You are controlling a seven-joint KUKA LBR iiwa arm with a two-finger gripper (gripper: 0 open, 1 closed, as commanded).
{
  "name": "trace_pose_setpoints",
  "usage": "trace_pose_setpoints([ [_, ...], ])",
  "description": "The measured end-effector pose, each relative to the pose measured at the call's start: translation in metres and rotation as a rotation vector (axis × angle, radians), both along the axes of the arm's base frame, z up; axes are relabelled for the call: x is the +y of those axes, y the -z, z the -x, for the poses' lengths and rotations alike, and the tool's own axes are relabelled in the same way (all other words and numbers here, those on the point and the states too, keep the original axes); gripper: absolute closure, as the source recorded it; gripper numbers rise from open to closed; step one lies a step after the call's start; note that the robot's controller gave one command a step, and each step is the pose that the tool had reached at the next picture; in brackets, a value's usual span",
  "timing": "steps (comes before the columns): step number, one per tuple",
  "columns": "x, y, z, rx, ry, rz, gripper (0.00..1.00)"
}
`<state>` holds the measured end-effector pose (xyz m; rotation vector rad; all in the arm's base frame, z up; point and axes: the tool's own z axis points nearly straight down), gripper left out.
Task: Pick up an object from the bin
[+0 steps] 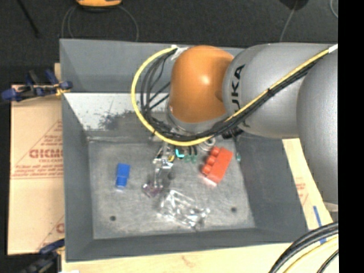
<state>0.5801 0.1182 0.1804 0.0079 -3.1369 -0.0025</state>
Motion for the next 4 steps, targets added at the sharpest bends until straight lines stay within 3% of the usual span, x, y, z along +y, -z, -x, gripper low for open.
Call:
trace_pose_setpoints([
  [1, -0.017, 0.067, 0.024, -0.023, -0.302, -0.006, 0.0],
  [3, -0.022, 0.074, 0.024, -0.021, -0.243, -0.006, 0.0],
  [4, -0.027, 0.082, 0.028, -0.008, -0.239, -0.001, 1.0],
])
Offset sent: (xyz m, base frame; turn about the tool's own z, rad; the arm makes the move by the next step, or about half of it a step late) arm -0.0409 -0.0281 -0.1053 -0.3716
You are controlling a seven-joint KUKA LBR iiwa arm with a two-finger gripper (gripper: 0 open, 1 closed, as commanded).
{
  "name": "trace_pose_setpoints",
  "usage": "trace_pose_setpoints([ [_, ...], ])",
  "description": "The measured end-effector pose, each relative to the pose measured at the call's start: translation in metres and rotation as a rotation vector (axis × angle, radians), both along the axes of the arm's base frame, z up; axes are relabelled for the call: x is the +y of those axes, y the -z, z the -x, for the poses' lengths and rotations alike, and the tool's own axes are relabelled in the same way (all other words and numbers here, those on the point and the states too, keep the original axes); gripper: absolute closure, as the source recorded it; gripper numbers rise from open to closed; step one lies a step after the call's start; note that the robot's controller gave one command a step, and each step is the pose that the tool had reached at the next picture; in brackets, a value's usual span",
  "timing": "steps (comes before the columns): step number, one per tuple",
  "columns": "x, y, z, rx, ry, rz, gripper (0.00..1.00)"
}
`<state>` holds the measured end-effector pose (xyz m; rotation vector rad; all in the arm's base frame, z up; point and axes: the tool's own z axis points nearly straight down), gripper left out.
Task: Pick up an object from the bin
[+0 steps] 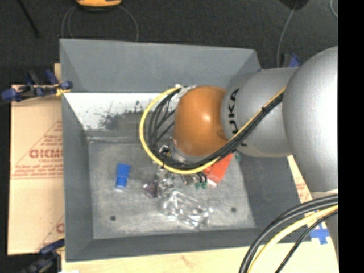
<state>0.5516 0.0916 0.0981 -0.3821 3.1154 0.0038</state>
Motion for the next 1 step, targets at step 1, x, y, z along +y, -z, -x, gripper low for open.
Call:
trace_pose_setpoints([
  [1, 0.0004, -0.0001, -0.0002, 0.0, 0.001, -0.001, 0.0],
])
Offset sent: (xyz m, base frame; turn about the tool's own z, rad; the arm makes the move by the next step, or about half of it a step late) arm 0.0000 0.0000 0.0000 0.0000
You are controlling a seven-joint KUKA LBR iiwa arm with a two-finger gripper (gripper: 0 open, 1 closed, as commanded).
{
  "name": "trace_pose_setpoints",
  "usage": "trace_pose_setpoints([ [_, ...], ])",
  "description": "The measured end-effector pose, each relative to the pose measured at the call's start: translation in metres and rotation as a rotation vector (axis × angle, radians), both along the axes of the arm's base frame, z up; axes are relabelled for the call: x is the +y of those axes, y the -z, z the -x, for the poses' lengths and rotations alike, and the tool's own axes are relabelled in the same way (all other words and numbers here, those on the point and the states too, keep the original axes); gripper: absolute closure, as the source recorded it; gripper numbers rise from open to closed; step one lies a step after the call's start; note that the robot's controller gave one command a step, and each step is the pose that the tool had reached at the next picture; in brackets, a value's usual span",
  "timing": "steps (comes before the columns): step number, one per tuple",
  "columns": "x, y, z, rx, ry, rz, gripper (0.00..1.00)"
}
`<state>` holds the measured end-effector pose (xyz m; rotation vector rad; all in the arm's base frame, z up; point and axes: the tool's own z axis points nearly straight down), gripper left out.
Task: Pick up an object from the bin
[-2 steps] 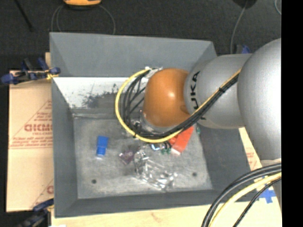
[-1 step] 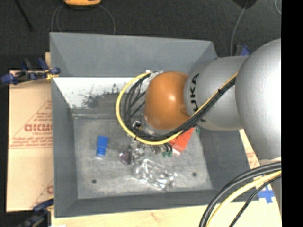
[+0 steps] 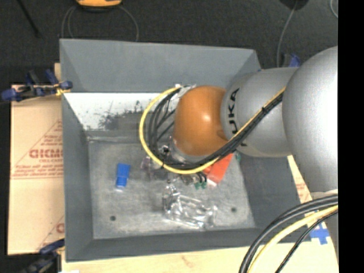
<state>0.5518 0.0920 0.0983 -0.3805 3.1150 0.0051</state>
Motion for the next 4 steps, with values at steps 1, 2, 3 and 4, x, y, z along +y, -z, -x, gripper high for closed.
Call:
trace_pose_setpoints([
  [1, -0.033, 0.024, -0.012, -0.01, -0.044, -0.003, 0.0],
  [2, -0.094, -0.03, -0.023, -0.005, 0.146, 0.003, 0.0],
  [3, -0.069, 0.018, -0.077, -0.01, -0.049, 0.006, 0.0],
  [4, -0.068, 0.017, -0.078, -0.016, -0.046, 0.003, 1.0],
])
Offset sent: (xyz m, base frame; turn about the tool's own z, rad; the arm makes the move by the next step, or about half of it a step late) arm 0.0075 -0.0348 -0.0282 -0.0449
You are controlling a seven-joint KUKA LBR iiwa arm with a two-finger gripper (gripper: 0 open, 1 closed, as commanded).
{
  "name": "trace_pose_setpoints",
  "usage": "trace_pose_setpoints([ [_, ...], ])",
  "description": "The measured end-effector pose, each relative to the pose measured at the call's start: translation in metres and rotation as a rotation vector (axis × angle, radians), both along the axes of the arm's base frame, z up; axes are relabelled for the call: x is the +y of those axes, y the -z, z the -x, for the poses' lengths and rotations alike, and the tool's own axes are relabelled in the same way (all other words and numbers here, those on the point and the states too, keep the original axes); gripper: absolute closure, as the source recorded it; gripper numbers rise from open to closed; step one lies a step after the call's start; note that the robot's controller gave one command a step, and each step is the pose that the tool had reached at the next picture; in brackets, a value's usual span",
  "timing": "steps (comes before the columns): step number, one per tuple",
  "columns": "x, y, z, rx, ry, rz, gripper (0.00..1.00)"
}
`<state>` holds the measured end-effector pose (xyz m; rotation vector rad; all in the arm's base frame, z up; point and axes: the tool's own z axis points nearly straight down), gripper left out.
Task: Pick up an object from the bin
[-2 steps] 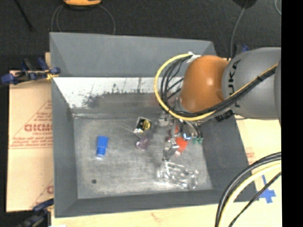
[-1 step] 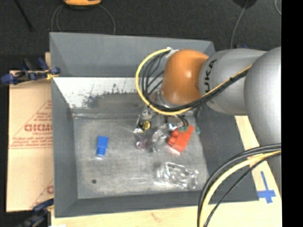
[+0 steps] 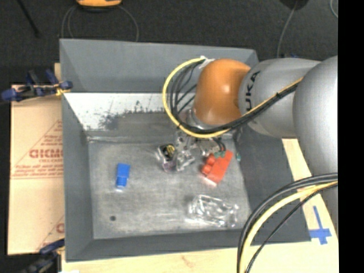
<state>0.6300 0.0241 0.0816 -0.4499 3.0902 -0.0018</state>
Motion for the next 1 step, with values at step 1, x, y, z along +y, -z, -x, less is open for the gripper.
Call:
trace_pose_setpoints([
  [1, -0.0005, -0.0076, -0.0065, 0.01, 0.001, 0.0, 1.0],
])
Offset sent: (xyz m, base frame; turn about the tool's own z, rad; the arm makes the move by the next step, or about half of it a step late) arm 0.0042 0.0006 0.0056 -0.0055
